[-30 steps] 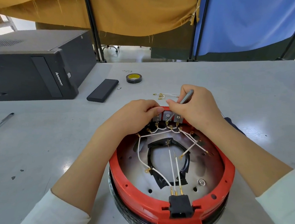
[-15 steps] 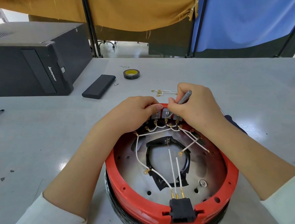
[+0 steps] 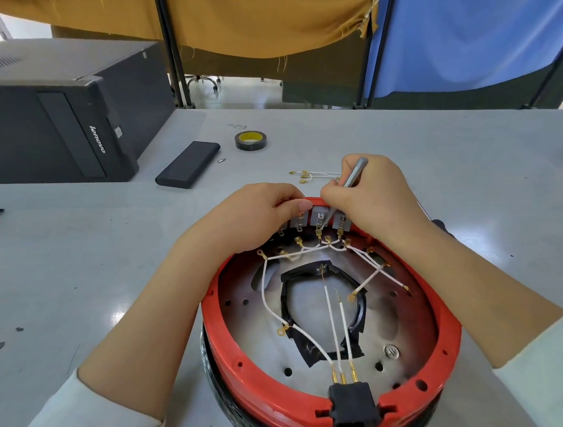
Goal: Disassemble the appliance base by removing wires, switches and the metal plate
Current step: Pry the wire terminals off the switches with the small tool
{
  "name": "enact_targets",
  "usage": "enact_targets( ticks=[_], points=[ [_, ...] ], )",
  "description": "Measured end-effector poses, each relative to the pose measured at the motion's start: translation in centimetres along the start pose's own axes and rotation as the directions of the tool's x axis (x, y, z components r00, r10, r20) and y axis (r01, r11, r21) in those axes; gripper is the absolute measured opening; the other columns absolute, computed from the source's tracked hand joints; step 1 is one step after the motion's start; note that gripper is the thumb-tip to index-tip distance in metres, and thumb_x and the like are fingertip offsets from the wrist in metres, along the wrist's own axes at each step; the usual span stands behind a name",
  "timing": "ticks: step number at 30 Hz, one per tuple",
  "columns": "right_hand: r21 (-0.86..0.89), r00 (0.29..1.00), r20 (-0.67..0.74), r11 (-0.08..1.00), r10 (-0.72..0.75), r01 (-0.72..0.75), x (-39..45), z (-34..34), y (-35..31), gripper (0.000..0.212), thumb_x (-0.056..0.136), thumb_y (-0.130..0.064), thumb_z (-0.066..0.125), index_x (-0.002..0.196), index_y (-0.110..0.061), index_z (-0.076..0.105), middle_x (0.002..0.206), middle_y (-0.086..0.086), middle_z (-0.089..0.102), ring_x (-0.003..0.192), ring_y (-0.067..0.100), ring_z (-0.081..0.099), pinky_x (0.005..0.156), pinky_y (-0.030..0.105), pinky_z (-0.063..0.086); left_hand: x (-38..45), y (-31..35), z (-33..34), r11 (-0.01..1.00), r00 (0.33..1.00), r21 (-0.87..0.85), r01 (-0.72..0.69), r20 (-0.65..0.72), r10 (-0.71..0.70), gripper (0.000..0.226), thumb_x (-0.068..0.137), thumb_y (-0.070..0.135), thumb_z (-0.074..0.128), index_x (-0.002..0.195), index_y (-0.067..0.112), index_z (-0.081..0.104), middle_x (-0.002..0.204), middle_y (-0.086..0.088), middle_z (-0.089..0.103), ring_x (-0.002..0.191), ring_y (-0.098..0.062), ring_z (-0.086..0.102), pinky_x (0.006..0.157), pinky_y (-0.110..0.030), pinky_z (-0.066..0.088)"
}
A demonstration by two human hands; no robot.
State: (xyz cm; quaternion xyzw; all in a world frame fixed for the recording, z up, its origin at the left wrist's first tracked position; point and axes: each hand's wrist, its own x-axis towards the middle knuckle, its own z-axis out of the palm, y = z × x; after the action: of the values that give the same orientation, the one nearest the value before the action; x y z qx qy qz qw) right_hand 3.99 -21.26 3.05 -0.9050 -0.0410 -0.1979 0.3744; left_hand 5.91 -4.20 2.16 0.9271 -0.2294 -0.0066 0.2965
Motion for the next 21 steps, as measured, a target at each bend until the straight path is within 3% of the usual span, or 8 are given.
enact_targets(
  ticks=[4, 11, 16, 21],
  points=[
    [-0.009, 0.995, -0.075, 0.998, -0.063, 0.063, -0.5, 0.1, 0.2, 0.032, 0.074, -0.014, 0.060, 0.054, -0.016, 0.036, 0.050, -0.003, 0.031, 0.048, 0.008, 0.031, 0.044, 0.018, 0.026, 0.0, 0.0, 0.1, 1.000, 1.000, -0.019, 0.008, -0.001, -0.008, 0.026, 0.095, 0.046, 0.043, 0.104, 0.032, 0.063, 0.074, 0.017, 0.054, 0.068, 0.000, 0.049, 0.059, -0.016, 0.034],
    [0.005, 1.000, -0.002, 1.000, -0.003, 0.003, 0.0, 0.0, 0.1, 0.034, 0.074, -0.014, 0.060, 0.053, -0.017, 0.034, 0.049, -0.003, 0.028, 0.043, 0.009, 0.028, 0.040, 0.018, 0.021, 0.0, -0.1, 0.0, 1.000, 1.000, -0.019, 0.013, 0.001, -0.013, 0.026, 0.094, 0.047, 0.044, 0.104, 0.033, 0.063, 0.079, 0.015, 0.058, 0.075, -0.003, 0.052, 0.066, -0.014, 0.037],
    [0.008, 0.995, 0.078, 0.998, 0.056, -0.056, 0.7, -0.3, -0.3, 0.037, 0.072, -0.013, 0.062, 0.050, -0.016, 0.033, 0.048, -0.002, 0.028, 0.046, 0.012, 0.026, 0.045, 0.026, 0.022, -0.1, 0.0, 0.0, 1.000, 1.000, -0.024, 0.019, 0.009, -0.019, 0.025, 0.094, 0.047, 0.044, 0.103, 0.034, 0.063, 0.080, 0.016, 0.058, 0.075, 0.001, 0.051, 0.063, -0.014, 0.036],
    [-0.013, 0.997, 0.072, 1.000, 0.015, -0.014, 0.0, -0.2, -0.1, 0.032, 0.073, -0.017, 0.061, 0.053, -0.016, 0.036, 0.049, -0.004, 0.029, 0.047, 0.010, 0.026, 0.047, 0.026, 0.024, -0.1, 0.0, 0.0, 0.999, 1.000, -0.033, 0.021, 0.011, -0.021, 0.025, 0.094, 0.048, 0.044, 0.103, 0.034, 0.063, 0.083, 0.013, 0.061, 0.074, -0.001, 0.052, 0.063, -0.016, 0.038]
  ],
)
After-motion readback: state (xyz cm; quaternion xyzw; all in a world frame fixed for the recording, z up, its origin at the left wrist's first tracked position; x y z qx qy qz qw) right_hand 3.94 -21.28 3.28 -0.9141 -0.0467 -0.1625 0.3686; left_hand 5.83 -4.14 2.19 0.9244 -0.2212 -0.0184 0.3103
